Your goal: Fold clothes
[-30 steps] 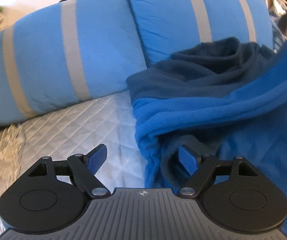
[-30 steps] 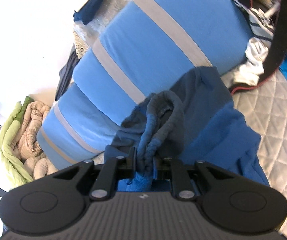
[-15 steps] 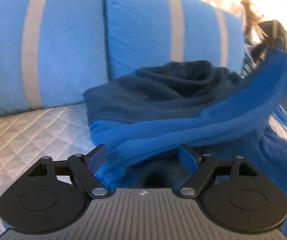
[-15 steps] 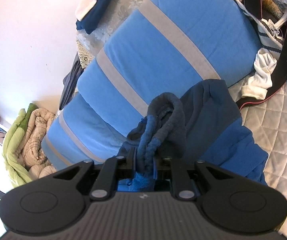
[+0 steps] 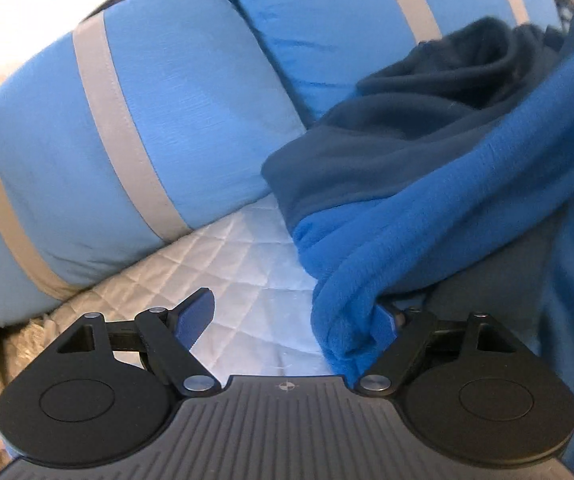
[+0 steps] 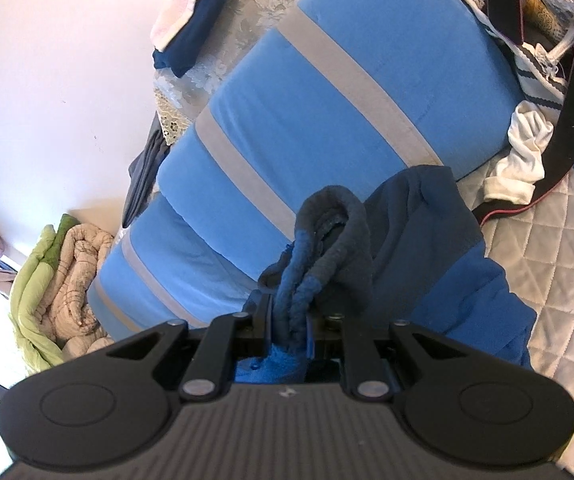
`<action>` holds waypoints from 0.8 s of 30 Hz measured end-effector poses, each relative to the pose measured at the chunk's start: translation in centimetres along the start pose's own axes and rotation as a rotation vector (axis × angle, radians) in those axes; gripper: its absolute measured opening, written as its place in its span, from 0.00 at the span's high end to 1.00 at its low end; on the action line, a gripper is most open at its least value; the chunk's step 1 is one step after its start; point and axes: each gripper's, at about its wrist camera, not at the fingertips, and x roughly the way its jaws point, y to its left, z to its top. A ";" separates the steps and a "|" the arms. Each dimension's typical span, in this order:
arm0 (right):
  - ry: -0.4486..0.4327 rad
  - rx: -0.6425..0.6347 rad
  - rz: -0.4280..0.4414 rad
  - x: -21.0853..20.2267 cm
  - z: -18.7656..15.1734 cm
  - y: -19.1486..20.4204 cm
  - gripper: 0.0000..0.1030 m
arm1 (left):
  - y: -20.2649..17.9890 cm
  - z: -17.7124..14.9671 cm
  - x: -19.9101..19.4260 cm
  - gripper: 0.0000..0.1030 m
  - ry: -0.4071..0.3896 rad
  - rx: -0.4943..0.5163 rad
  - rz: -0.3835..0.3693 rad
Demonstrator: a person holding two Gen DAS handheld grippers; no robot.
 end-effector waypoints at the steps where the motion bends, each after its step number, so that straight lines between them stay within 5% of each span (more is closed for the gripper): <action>1: 0.000 -0.002 -0.003 0.1 0.0 0.0 0.84 | -0.7 -0.1 -0.1 0.27 -0.012 0.045 0.042; 4: 0.010 0.001 -0.033 1.0 0.1 -0.1 0.84 | -2.9 -0.3 -0.2 0.51 -0.042 0.196 0.177; 8: 0.029 -0.034 -0.017 2.8 0.6 1.2 0.85 | -2.7 -0.7 0.1 0.51 -0.039 0.170 0.246; 12: -0.026 -0.181 0.180 0.2 0.1 4.0 0.85 | -2.9 -1.8 -0.5 0.51 -0.083 0.235 0.248; 20: 0.106 0.147 -0.080 1.5 -9.2 -12.8 0.86 | -4.0 -2.9 0.2 0.51 -0.072 0.338 0.214; 24: 0.138 0.209 -0.122 2.1 -11.9 -15.9 0.86 | -4.6 -2.8 0.2 0.50 -0.067 0.415 0.229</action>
